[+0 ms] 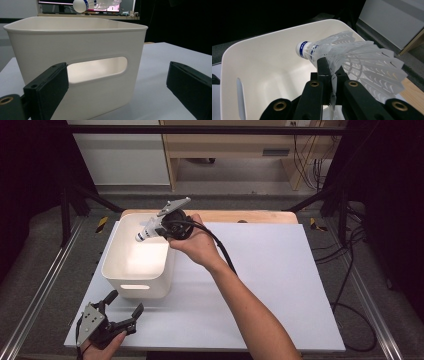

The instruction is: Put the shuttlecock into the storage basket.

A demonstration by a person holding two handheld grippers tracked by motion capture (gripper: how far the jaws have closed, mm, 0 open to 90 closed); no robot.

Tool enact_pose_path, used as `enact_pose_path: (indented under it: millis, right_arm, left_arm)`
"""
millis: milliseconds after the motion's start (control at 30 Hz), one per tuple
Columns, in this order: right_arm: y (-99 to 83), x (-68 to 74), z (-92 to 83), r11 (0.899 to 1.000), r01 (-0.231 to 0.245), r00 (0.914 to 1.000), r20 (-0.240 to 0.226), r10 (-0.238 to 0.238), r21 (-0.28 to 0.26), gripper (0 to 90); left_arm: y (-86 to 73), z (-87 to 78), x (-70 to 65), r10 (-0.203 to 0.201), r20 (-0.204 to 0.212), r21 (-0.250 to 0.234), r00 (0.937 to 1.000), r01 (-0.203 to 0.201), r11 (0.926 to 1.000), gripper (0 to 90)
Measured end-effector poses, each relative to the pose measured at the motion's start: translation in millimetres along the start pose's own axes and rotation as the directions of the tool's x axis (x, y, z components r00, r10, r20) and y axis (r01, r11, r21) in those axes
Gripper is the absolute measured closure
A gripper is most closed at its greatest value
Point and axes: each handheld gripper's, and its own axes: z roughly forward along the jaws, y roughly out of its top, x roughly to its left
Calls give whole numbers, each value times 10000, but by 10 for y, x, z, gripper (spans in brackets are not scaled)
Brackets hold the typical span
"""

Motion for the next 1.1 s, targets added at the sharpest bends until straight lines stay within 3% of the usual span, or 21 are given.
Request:
enact_pose_path:
  millis: [267,533,767,1100]
  right_arm:
    - [-23,67,159,9977,448,9990,-59,-445,504,887]
    - [-34,133,256,9955,671,9976,-228,-657,669,886]
    - [-78,131,374,9944,633,9977,-307,-609,846,886]
    - [-76,191,460,9937,634,9972,-454,-594,923,885]
  left_arm:
    - [3,-6,9,-13,-18,-22,10000,13,10000,41]
    - [1,5,5,-29,25,-14,10000,29,10000,41]
    - [-2,9,8,59,25,50,10000,-59,10000,41]
    - [-8,-10,56,-125,-133,8,9998,126,9999,42]
